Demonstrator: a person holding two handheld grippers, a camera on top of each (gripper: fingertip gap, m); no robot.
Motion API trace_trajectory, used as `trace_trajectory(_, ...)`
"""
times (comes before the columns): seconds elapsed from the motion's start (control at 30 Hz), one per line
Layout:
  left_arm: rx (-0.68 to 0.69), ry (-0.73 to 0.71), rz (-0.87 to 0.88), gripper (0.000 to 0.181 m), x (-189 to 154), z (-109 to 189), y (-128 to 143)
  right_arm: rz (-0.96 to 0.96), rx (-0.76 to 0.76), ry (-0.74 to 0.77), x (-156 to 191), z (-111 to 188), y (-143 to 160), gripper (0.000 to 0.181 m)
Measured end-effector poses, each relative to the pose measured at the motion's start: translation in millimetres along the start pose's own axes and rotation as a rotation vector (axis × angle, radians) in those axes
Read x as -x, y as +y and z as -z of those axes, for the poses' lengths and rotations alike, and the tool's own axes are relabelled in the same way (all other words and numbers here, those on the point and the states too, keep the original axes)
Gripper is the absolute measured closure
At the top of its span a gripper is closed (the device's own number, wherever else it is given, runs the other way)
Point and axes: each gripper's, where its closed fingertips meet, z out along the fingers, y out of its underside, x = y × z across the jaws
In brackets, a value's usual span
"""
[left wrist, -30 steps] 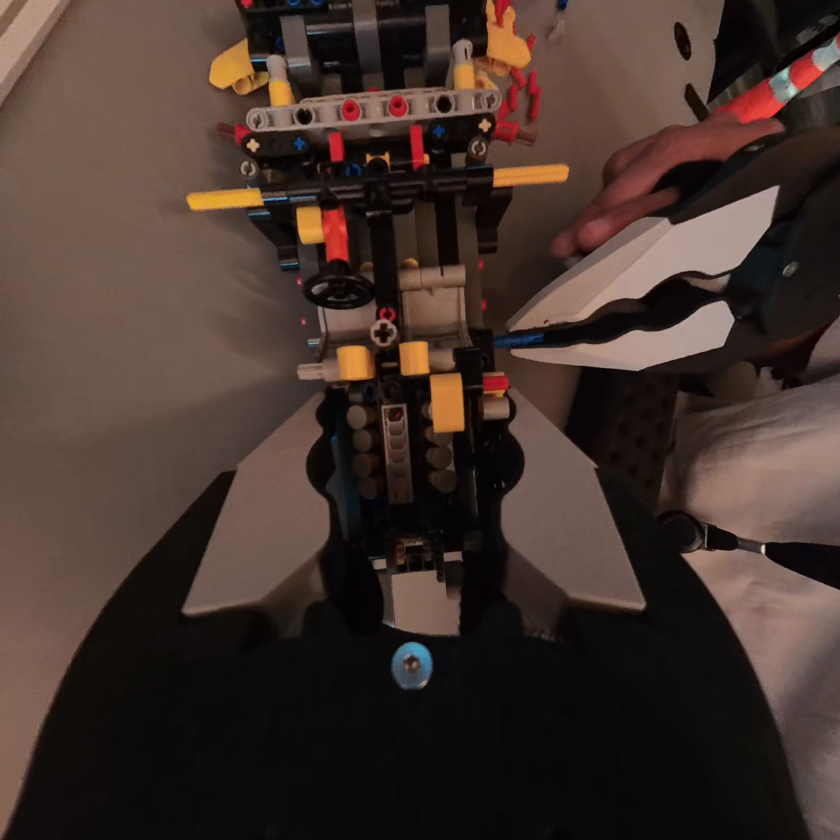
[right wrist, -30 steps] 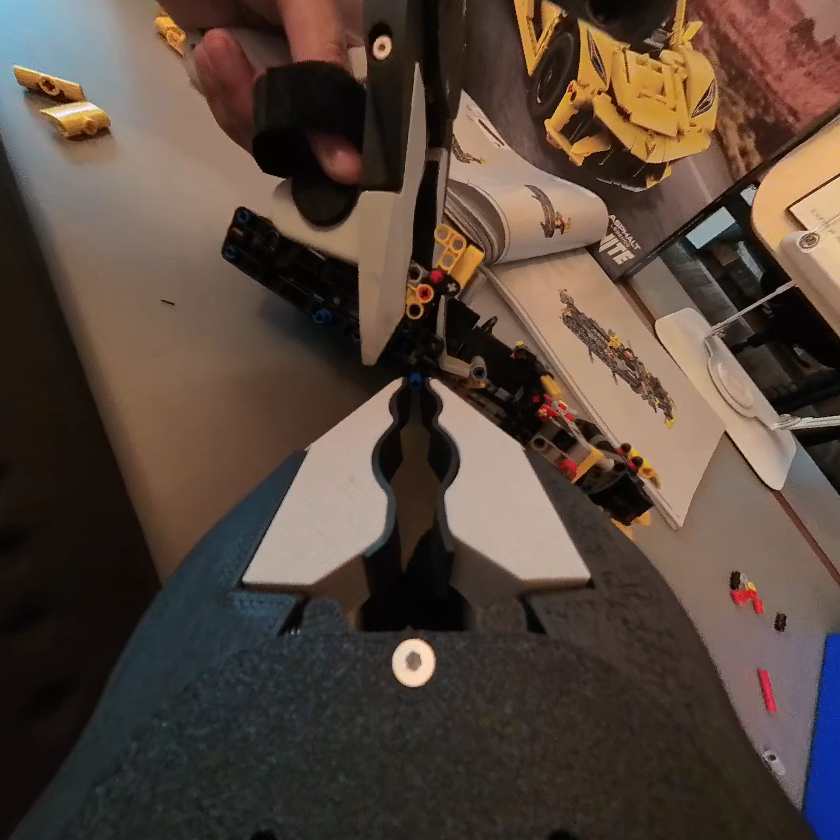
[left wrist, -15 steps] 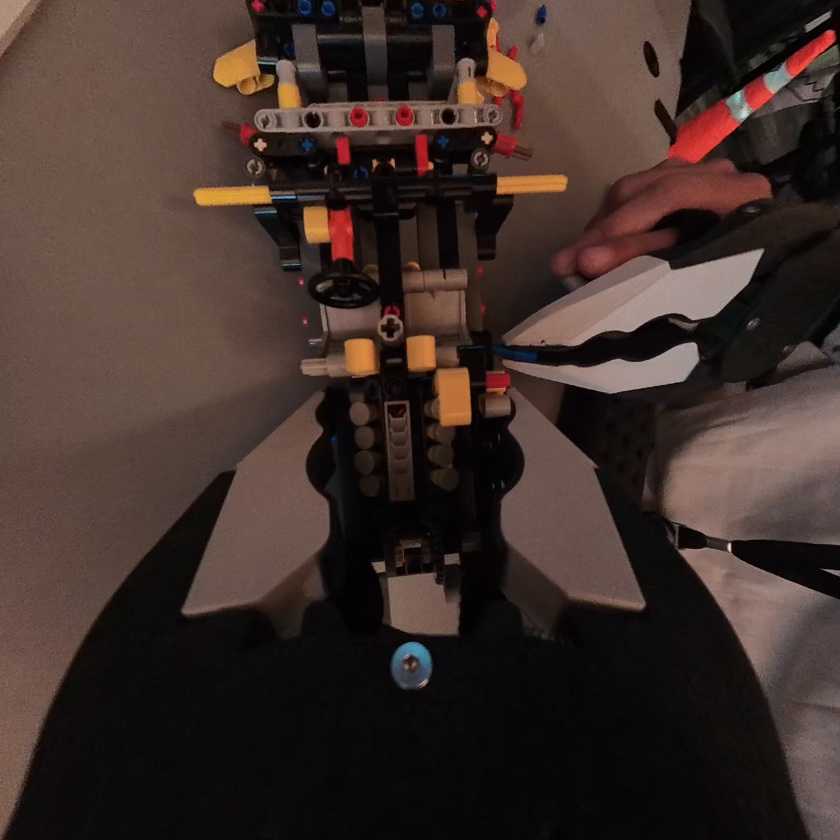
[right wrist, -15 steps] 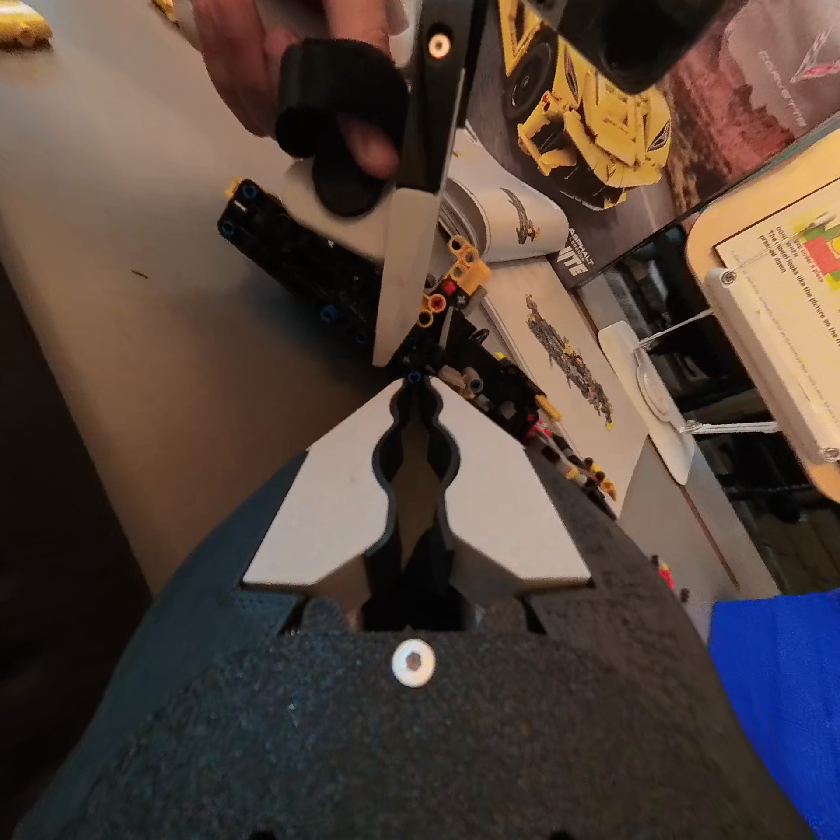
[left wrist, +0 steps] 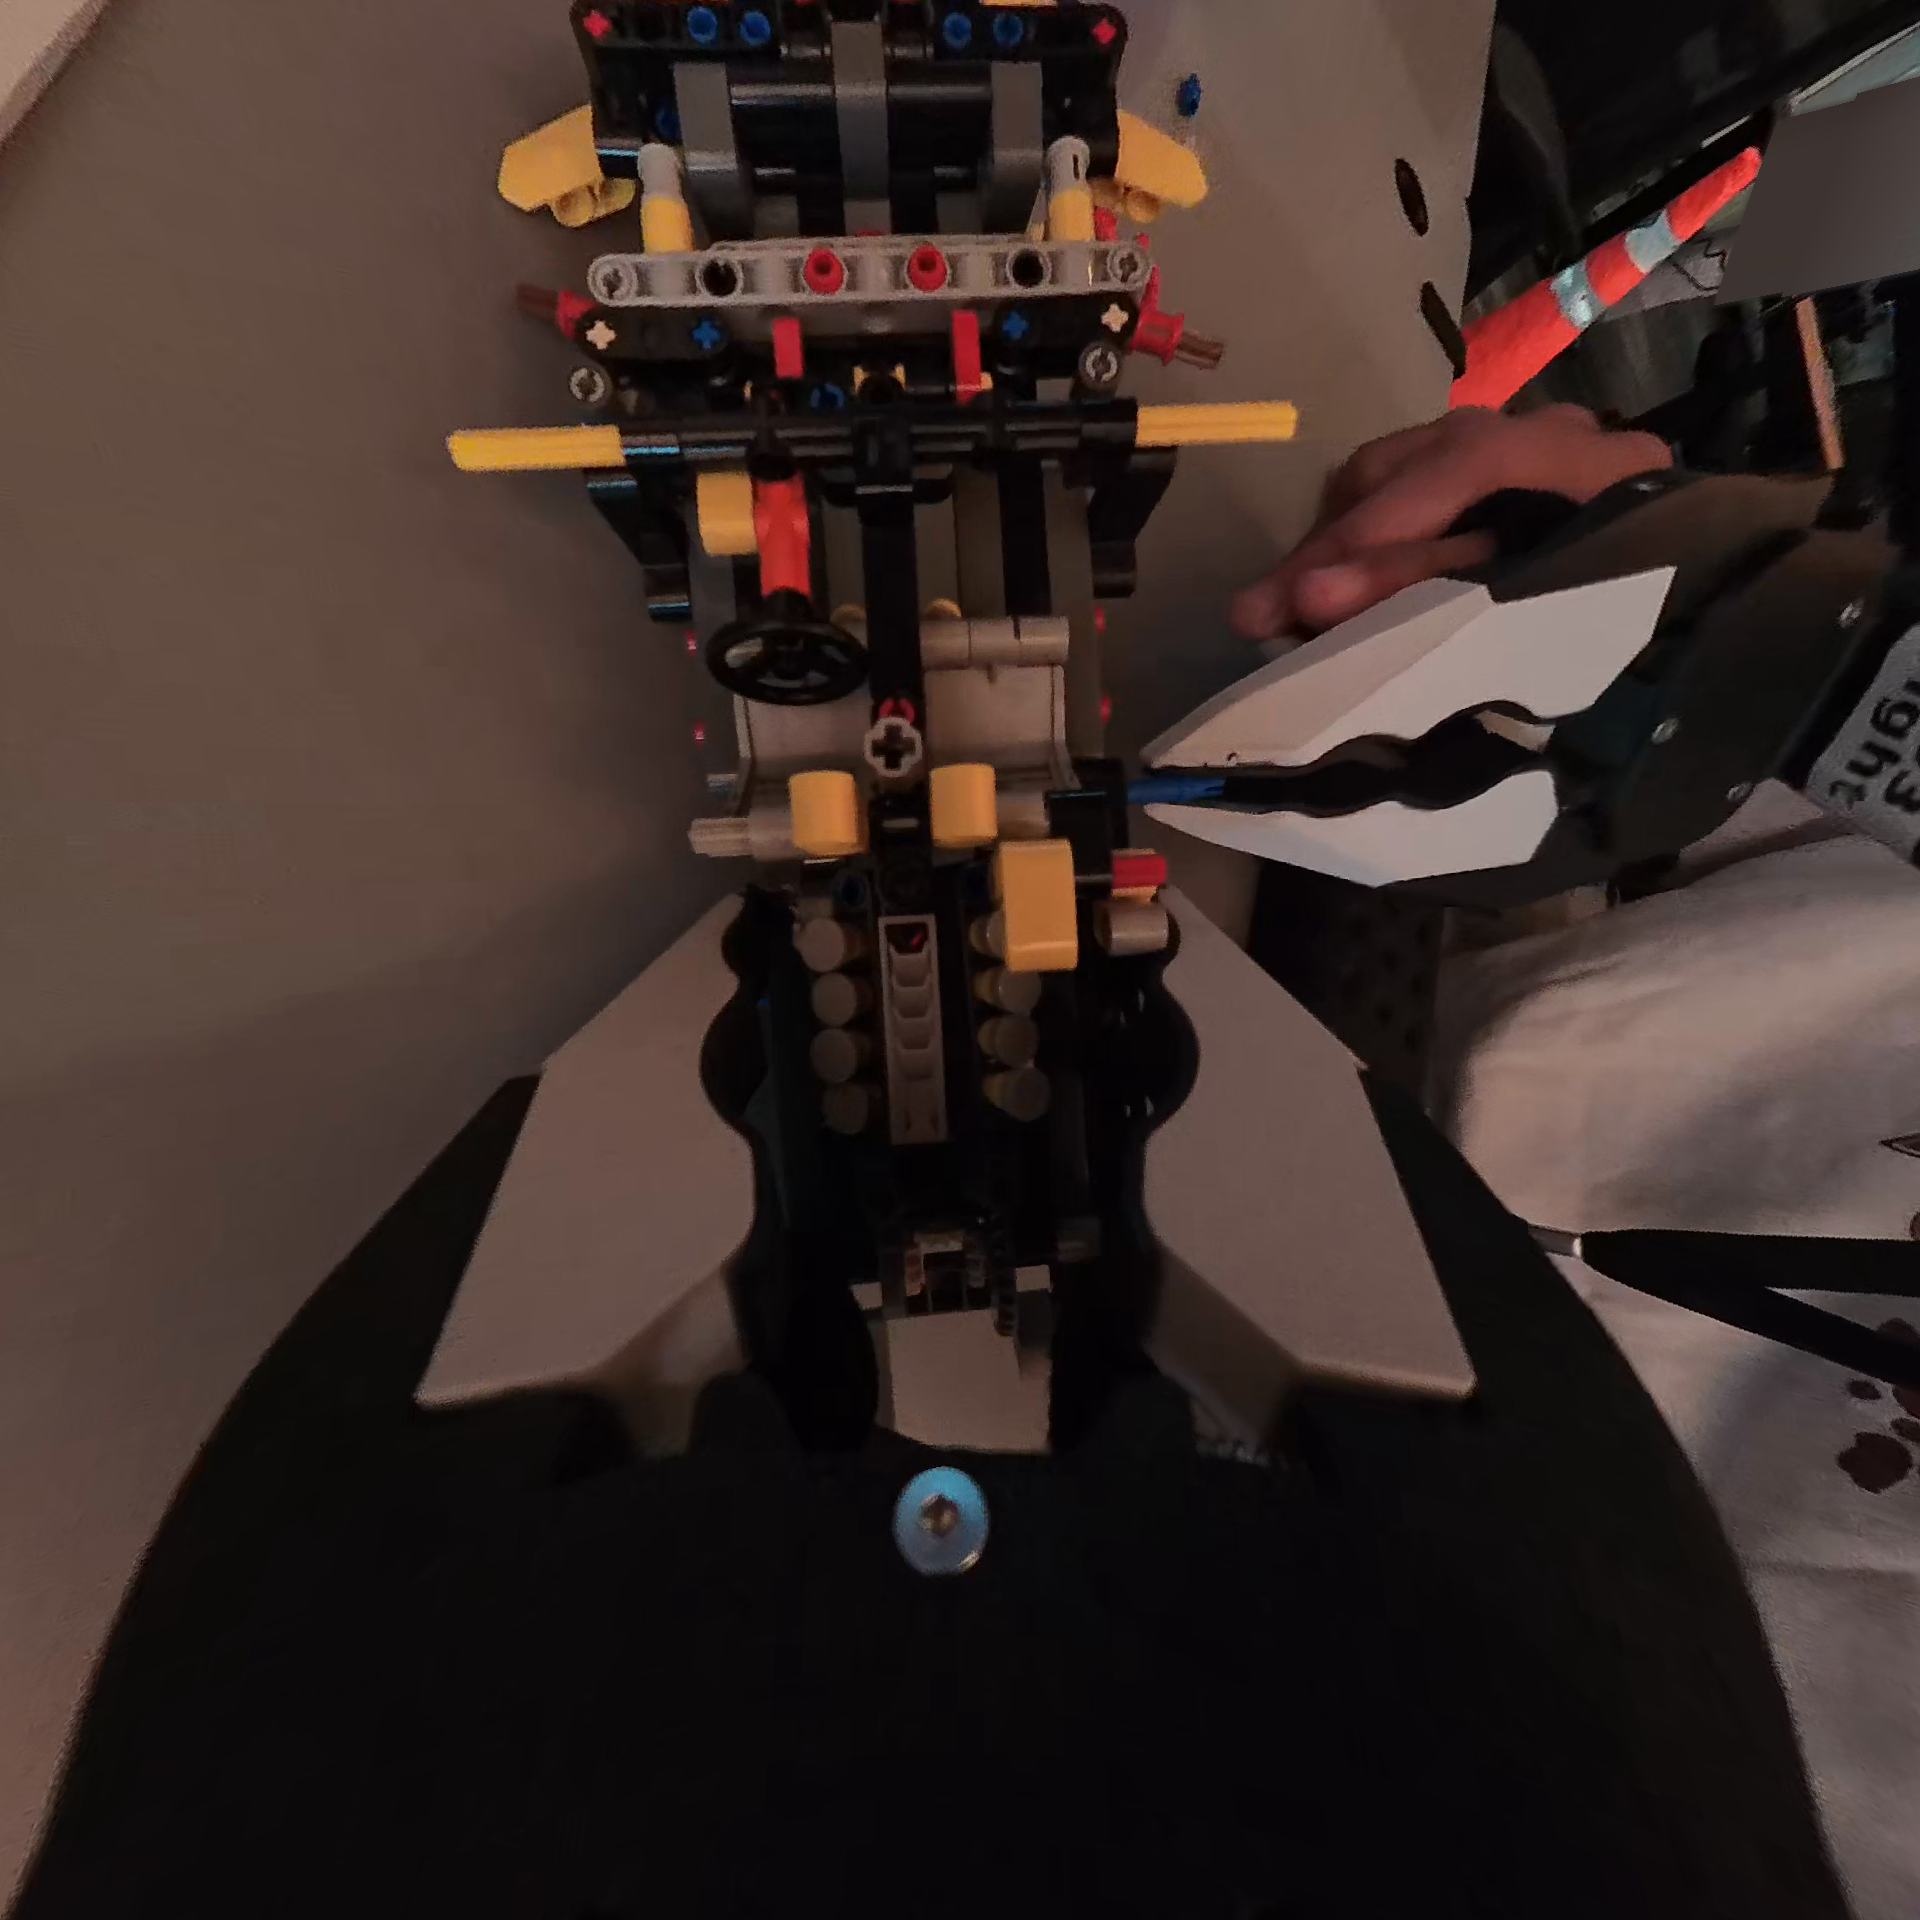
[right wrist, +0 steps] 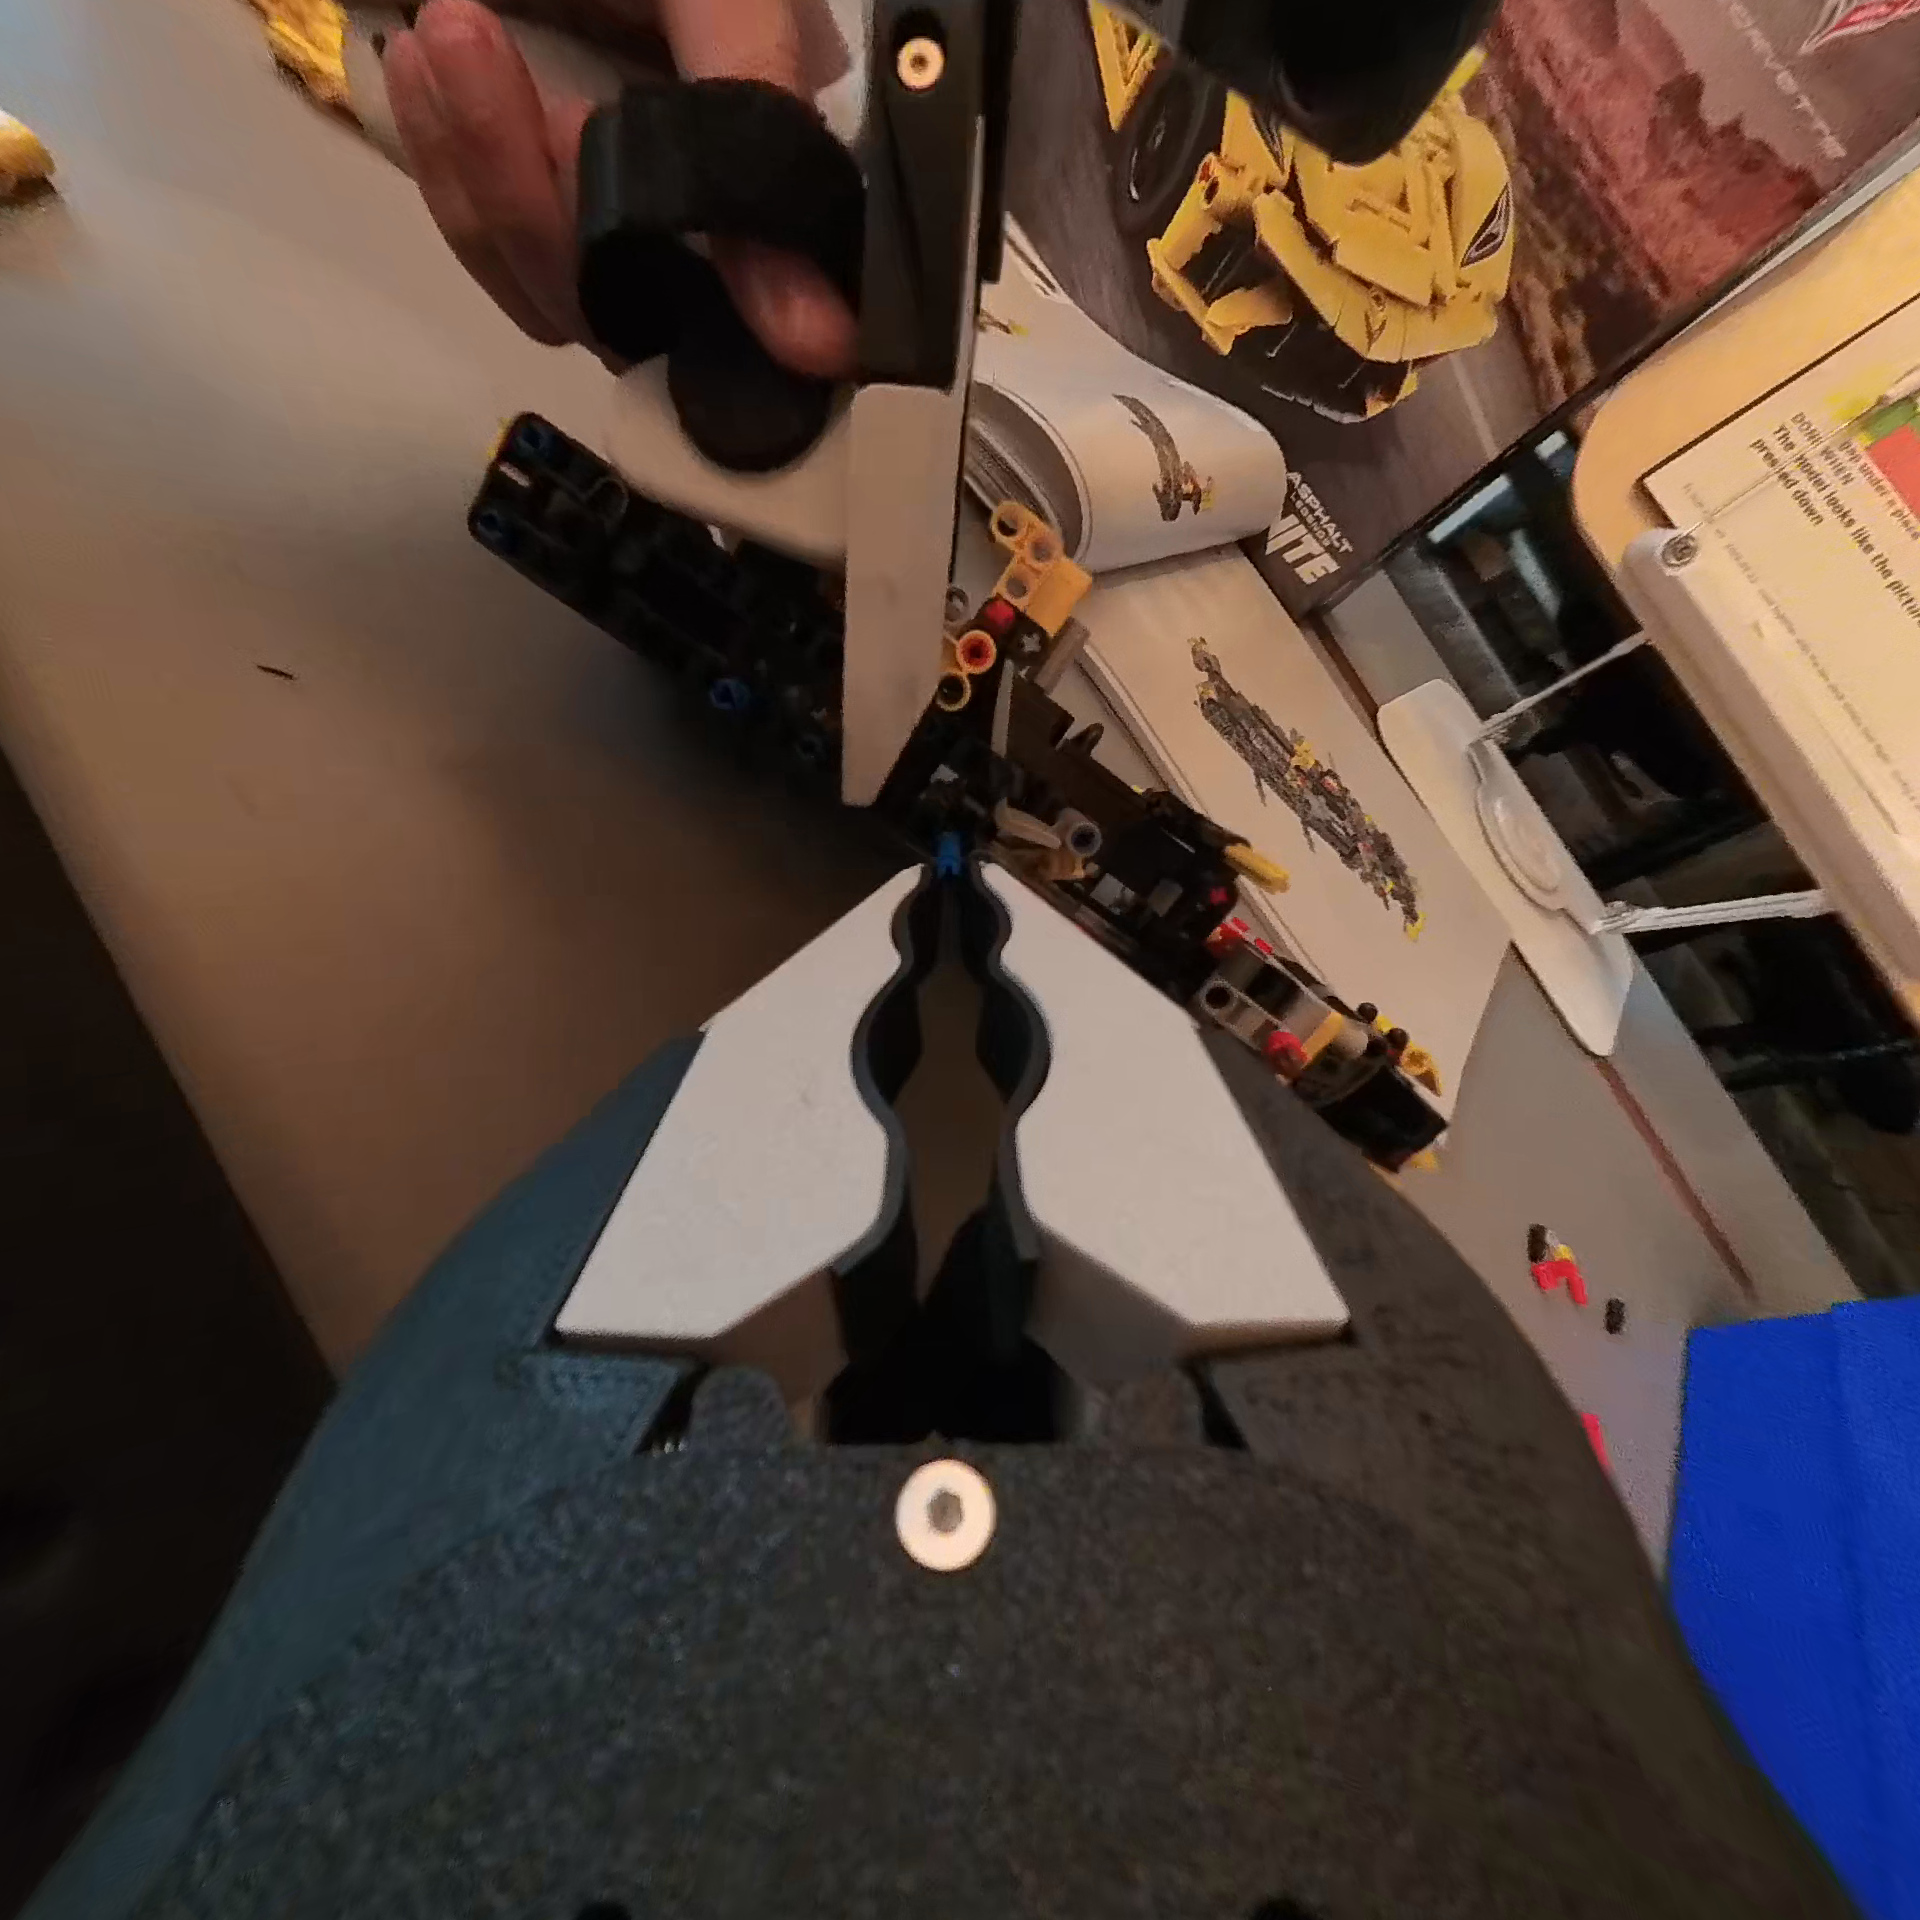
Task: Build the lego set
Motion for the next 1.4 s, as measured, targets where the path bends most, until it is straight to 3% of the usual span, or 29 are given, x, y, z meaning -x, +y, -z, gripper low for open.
trace_trajectory(0.4, 0.013, -0.061, -0.047, 0.108, 3, -3, 0, 0.12, 0.082, 0.063, 2, -7, 8, 0.177)
trace_trajectory(0.6, -0.014, -0.029, -0.016, 0.108, 3, -2, -2, 0.044, 0.054, 0.046, 0, -7, 5, 0.176)
trace_trajectory(0.7, -0.021, 0.002, -0.015, 0.107, 0, -1, -2, -0.114, -0.002, -0.047, 2, -4, 2, 0.175)
trace_trajectory(0.87, -0.061, 0.095, 0.033, 0.108, -2, 4, -6, -0.631, -0.131, -0.366, -5, 9, -9, 0.161)
trace_trajectory(0.93, -0.057, 0.11, 0.035, 0.108, -3, 5, -5, -0.702, -0.135, -0.451, -5, 10, -10, 0.155)
trace_trajectory(1.03, -0.051, 0.104, 0.038, 0.108, -3, 4, -5, -0.452, -0.148, -0.264, -9, 11, -16, 0.174)
trace_trajectory(1.17, -0.062, 0.112, 0.055, 0.108, -2, 3, -7, -0.152, -0.022, -0.079, 0, 0, -4, 0.171)
trace_trajectory(1.4, -0.071, 0.117, 0.061, 0.108, -2, 3, -7, -0.114, -0.037, -0.03, -5, 2, -8, 0.177)
